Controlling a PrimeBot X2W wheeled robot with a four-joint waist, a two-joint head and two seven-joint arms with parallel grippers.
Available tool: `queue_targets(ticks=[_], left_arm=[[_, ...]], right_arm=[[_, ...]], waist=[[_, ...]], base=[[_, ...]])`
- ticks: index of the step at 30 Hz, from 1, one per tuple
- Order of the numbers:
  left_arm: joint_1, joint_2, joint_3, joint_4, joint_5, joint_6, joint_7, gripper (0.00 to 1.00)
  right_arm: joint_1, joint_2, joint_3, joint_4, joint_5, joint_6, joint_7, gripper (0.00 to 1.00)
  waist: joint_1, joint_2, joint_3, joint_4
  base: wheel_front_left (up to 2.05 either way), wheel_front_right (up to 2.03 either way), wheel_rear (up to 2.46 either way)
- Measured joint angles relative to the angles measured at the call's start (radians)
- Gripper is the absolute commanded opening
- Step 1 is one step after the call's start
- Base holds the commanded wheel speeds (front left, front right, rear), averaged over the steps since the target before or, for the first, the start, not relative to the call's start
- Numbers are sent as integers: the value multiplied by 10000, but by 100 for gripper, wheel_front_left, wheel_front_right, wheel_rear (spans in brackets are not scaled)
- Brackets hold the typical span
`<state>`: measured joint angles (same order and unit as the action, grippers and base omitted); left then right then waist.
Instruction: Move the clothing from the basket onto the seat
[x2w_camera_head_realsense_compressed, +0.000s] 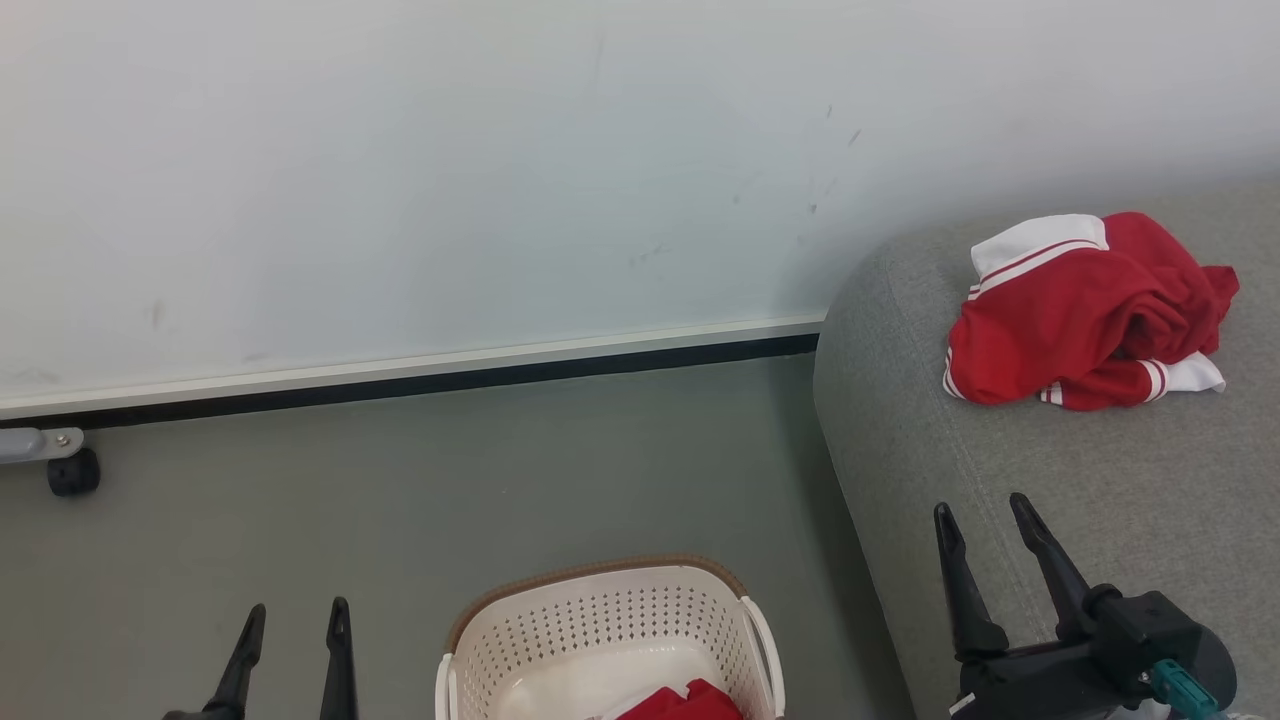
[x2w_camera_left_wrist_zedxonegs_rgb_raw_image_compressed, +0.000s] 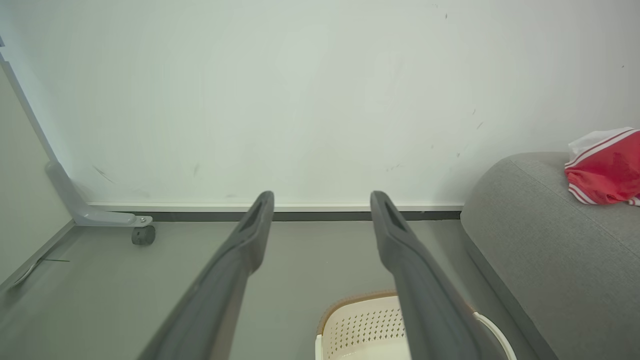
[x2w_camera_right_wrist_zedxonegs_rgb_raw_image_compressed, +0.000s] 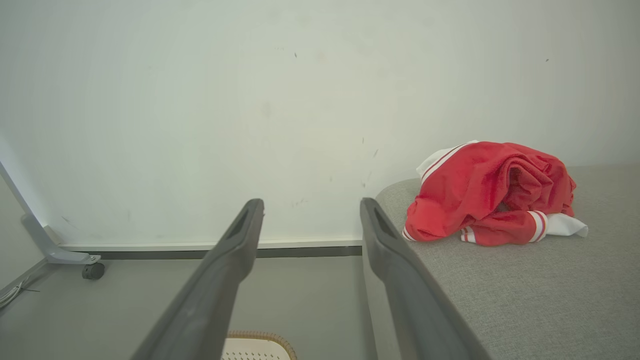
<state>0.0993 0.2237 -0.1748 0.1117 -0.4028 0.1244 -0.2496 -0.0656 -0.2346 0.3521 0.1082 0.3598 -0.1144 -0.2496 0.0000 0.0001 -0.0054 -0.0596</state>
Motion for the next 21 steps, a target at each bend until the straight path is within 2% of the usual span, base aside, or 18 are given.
queue_targets(ticks=[21], left_arm=[[115,-180,138,-151,372,0,0,100]], right_arm=[[248,29,-226,-207,-117,-12,0,100]], waist=[[0,-1,131,14]], base=[[0,0,0]])
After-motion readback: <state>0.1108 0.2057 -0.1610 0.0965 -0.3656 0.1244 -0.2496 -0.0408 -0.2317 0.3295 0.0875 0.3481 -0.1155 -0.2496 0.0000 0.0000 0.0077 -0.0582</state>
